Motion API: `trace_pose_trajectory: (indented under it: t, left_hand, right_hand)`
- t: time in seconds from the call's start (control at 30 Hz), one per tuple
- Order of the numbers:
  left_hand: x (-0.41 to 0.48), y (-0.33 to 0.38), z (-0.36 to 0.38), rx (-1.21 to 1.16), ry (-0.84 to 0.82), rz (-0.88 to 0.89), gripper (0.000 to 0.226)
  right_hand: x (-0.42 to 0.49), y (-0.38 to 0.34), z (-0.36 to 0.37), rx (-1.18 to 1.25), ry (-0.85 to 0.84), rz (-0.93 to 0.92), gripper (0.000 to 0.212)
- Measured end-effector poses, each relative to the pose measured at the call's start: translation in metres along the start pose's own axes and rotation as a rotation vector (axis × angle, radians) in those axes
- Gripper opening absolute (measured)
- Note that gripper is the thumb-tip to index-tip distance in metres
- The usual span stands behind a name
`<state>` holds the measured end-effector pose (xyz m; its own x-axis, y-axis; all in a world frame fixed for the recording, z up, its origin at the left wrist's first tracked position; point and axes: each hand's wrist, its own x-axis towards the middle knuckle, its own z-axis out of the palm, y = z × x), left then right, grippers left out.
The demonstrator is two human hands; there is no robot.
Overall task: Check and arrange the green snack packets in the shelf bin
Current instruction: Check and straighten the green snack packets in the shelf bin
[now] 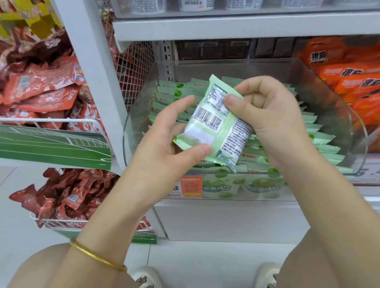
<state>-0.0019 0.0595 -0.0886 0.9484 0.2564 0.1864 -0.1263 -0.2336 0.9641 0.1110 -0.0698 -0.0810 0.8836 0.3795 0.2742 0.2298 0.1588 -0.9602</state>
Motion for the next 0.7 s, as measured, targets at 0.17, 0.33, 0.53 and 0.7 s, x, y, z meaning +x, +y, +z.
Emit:
trace_pose_trajectory:
  t: [0.17, 0.33, 0.53, 0.7]
  left_hand:
    - [0.0, 0.0, 0.0, -0.004, -0.009, 0.015, 0.069]
    - [0.001, -0.002, 0.002, -0.001, 0.018, 0.05, 0.067]
    - [-0.002, -0.008, 0.003, 0.364, 0.105, 0.213, 0.034]
    - [-0.006, -0.014, 0.007, 0.841, 0.132, 0.268, 0.068]
  right_hand:
    - [0.0, 0.0, 0.0, -0.028, -0.005, 0.009, 0.015]
    - [0.0, 0.0, -0.001, -0.005, -0.022, 0.077, 0.012]
    - [-0.001, 0.0, -0.003, 0.096, 0.038, 0.201, 0.021]
    - [-0.002, 0.001, -0.002, 0.221, 0.016, 0.303, 0.02]
